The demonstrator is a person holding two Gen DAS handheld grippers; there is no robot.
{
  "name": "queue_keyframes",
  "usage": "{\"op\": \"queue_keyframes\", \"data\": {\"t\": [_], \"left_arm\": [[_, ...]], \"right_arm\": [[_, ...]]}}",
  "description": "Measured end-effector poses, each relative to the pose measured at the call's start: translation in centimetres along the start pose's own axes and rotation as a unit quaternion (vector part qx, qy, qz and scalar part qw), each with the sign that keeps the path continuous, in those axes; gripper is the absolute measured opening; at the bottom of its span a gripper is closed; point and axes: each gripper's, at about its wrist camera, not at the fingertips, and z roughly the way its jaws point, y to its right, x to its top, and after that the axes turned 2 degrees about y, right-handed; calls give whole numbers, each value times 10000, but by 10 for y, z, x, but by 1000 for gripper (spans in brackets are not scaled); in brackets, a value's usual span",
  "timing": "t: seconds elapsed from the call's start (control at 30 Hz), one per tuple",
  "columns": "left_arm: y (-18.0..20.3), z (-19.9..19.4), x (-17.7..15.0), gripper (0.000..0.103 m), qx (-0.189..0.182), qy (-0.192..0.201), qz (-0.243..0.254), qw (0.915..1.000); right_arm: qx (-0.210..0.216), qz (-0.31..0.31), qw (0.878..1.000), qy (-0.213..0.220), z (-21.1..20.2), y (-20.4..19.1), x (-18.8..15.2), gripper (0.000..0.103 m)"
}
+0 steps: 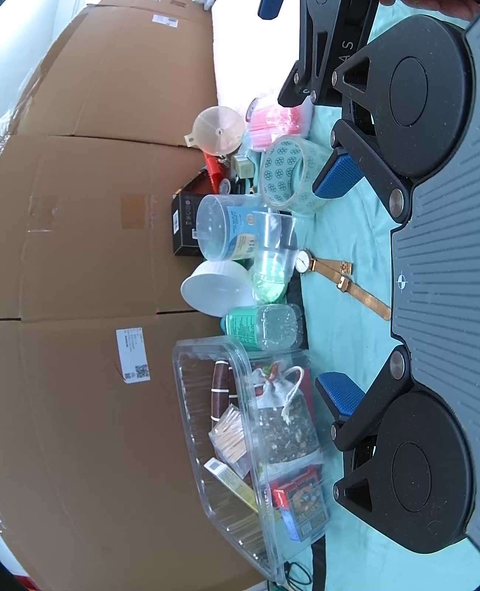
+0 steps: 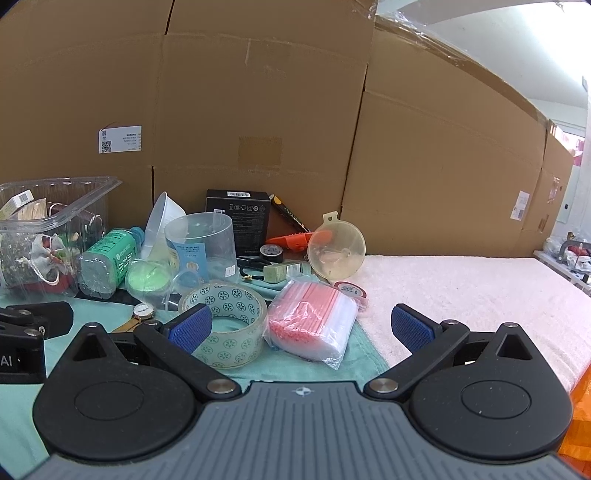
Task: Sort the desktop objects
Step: 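Move the right tool toward the clear tape roll, then close the right gripper on the clear tape roll and lift it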
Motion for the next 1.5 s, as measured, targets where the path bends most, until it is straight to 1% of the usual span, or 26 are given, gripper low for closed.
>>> {"op": "queue_keyframes", "data": {"t": [0.4, 0.6, 0.77, 0.87, 0.97, 1.03, 1.1, 1.2, 1.3, 1.33, 1.37, 1.47, 1.5], "left_arm": [[-1, 14, -5, 103, -103, -193, -105, 9997], [10, 22, -13, 103, -81, -160, 126, 9998], [24, 35, -20, 103, -355, -199, 333, 9986], [33, 47, -23, 103, -433, -314, 447, 9976], [42, 58, -26, 103, -457, -284, 595, 9968], [46, 60, -27, 103, -538, -107, 695, 9961], [50, 59, -27, 103, -538, 165, 820, 9950], [58, 57, -27, 103, -612, 649, 1139, 9895], [67, 61, -25, 102, -621, 837, 1430, 9842], [69, 64, -25, 97, -677, 843, 1505, 9827], [70, 68, -24, 95, -757, 788, 1569, 9815], [71, 79, -24, 84, -955, 615, 1624, 9802], [70, 82, -24, 79, -1044, 573, 1630, 9794]], "right_arm": [[-4, 6, 9999, -120, 6, 2, -5, 103], [-111, -133, 9996, -214, 15, 4, -12, 103], [-214, -170, 9994, -214, 21, 14, -19, 103], [-209, -82, 9995, -241, 27, 25, -22, 103], [-177, 74, 9993, -322, 35, 35, -23, 103], [-6, 220, 9991, -351, 40, 41, -21, 103], [247, 419, 9981, -377, 43, 45, -19, 103], [701, 663, 9944, -421, 49, 44, -15, 103], [954, 708, 9915, -540, 57, 36, -13, 100], [1040, 719, 9904, -562, 59, 34, -12, 92], [1124, 750, 9889, -621, 62, 33, -12, 85], [1320, 950, 9833, -813, 73, 32, -10, 75], [1368, 1014, 9816, -869, 75, 33, -10, 72]]}}
